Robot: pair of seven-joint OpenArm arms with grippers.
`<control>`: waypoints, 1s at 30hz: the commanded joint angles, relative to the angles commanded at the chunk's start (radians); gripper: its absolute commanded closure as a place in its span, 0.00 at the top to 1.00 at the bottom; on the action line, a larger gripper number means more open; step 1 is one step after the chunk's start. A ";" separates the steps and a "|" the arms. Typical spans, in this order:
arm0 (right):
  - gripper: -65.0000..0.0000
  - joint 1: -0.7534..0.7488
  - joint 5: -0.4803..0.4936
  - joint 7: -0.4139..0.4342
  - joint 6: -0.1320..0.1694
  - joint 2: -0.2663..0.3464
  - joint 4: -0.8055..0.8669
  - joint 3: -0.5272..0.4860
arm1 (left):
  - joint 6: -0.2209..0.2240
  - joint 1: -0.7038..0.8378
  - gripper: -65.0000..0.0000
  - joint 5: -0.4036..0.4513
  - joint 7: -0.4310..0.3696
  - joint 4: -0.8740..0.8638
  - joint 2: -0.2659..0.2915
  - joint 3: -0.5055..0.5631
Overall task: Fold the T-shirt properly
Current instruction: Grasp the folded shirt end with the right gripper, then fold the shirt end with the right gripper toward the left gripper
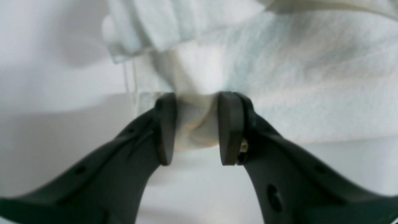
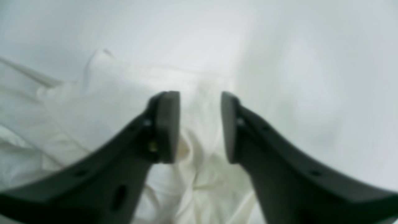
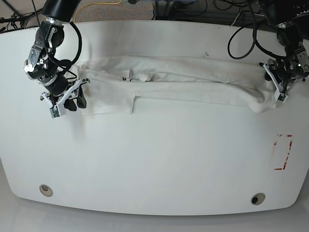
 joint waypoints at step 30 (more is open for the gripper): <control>0.74 0.110 -0.002 0.140 0.000 0.000 -0.370 -0.132 | 0.000 -0.006 0.32 0.000 0.000 0.002 -0.002 0.000</control>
